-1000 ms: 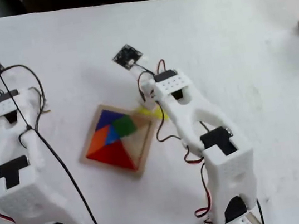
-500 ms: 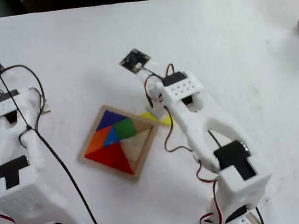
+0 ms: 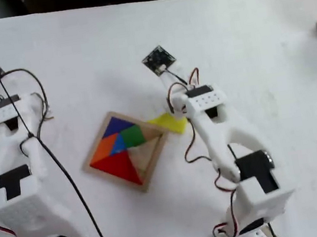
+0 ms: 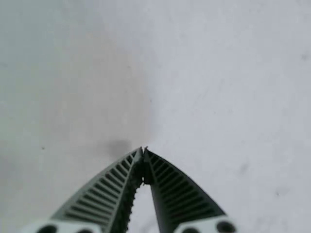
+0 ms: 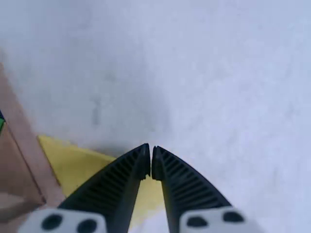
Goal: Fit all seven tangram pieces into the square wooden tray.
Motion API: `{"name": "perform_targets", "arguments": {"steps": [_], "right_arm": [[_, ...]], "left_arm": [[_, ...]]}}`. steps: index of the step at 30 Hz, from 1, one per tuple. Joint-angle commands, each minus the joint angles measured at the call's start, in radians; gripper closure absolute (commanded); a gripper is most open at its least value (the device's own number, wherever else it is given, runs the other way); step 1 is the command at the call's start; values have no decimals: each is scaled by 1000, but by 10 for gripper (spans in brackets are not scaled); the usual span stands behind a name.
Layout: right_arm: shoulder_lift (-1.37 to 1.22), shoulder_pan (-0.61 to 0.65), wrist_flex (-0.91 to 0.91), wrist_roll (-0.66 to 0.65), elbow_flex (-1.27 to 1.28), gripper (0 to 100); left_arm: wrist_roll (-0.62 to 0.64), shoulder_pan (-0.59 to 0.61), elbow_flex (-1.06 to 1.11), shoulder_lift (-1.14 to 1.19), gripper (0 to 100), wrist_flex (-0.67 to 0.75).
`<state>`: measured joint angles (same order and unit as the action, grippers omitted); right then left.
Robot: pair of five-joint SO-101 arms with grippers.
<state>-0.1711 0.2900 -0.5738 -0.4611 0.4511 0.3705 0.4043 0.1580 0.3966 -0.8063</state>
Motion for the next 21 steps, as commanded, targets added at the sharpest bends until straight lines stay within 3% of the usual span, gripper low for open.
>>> {"name": "perform_targets", "arguments": {"steps": [1,5,11,21], "right_arm": [[-125,-13,21,0,-138,981],[-211,-25,-30,0,-206,981],[-163,-28,-360,0,-284,981],[-90,-104,-410,0,-160,981]], "left_arm": [[-11,-13,-55,-15,978,-8],[-11,-13,-55,-13,978,-8],[-11,-13,-55,-13,978,-8],[-11,-13,-57,-13,978,-8]]}}
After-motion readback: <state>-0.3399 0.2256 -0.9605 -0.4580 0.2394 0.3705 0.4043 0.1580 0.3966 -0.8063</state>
